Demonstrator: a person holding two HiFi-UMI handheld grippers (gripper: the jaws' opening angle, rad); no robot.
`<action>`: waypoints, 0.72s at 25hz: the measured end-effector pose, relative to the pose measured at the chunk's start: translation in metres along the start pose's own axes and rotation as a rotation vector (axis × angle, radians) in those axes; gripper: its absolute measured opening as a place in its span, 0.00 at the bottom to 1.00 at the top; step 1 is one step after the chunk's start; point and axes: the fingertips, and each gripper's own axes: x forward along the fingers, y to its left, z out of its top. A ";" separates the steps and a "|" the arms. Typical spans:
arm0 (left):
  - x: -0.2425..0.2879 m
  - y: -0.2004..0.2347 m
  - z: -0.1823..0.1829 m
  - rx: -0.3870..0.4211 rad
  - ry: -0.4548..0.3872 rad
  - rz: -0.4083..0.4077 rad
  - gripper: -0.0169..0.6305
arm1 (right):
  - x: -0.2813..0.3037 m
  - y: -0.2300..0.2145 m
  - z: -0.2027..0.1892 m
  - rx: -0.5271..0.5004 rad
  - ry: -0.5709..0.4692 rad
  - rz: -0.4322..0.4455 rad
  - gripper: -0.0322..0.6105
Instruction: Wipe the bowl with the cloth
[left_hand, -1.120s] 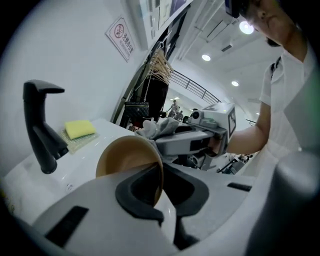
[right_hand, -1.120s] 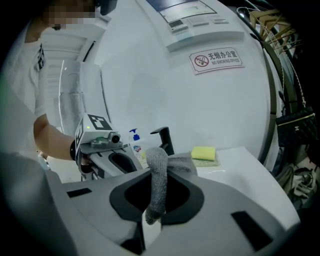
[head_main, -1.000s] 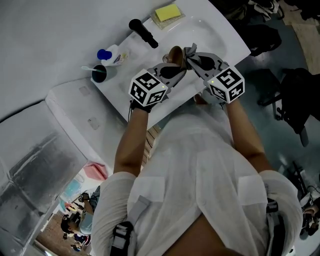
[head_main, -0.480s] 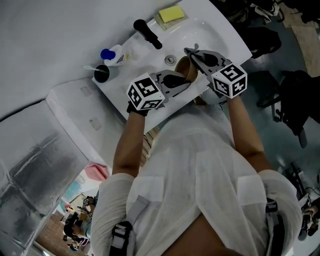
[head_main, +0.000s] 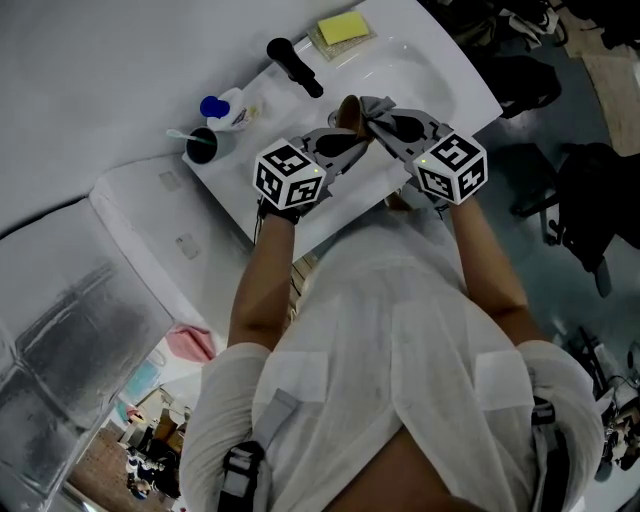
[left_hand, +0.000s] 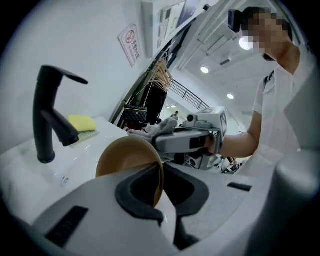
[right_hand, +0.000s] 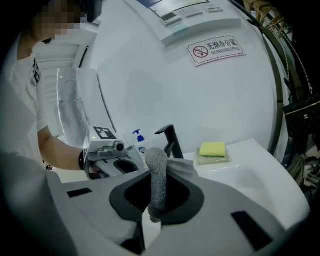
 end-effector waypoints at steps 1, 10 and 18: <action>0.000 0.002 0.001 -0.017 -0.013 0.009 0.05 | 0.000 0.005 -0.002 0.000 0.009 0.022 0.11; 0.002 -0.006 0.004 -0.029 -0.040 -0.008 0.05 | -0.010 0.018 -0.006 -0.002 0.005 0.084 0.11; 0.004 -0.046 0.000 0.057 -0.009 -0.173 0.06 | -0.019 -0.013 0.001 0.076 -0.041 0.012 0.11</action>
